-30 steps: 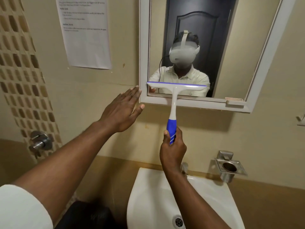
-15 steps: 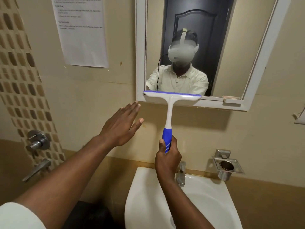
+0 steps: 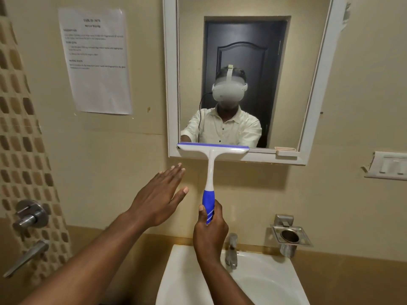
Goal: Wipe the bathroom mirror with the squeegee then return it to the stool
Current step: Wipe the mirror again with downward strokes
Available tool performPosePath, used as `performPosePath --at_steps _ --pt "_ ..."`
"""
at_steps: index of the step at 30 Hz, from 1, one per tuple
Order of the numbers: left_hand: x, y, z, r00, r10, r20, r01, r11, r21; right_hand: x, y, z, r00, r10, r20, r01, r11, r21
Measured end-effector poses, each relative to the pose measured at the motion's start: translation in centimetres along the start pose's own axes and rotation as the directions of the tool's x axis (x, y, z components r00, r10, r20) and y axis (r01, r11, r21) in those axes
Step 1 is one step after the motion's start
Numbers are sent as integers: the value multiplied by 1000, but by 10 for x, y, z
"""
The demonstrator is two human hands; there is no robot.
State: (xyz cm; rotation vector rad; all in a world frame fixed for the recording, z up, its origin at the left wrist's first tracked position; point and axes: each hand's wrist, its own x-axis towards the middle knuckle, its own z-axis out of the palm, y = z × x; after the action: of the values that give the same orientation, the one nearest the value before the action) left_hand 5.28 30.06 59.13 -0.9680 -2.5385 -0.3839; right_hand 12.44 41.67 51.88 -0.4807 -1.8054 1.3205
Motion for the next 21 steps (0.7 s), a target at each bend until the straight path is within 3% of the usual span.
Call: performPosePath --at_steps 5,13,17,21 --pt "-1 8 -3 1000 29 7 -29 999 -26 -2 -4 0 1000 18 2 -18 1000 -1" --pt "-7 31 -12 998 -42 -41 36 988 -151 -5 -11 -4 1000 18 14 -19 998 55" --pt "-8 44 -21 998 -23 -51 5 942 -335 -3 -21 -7 1000 -21 21 19 996 88" --pt "-12 52 -30 998 -43 -44 9 811 -585 -3 -37 -8 991 -129 38 124 985 118"
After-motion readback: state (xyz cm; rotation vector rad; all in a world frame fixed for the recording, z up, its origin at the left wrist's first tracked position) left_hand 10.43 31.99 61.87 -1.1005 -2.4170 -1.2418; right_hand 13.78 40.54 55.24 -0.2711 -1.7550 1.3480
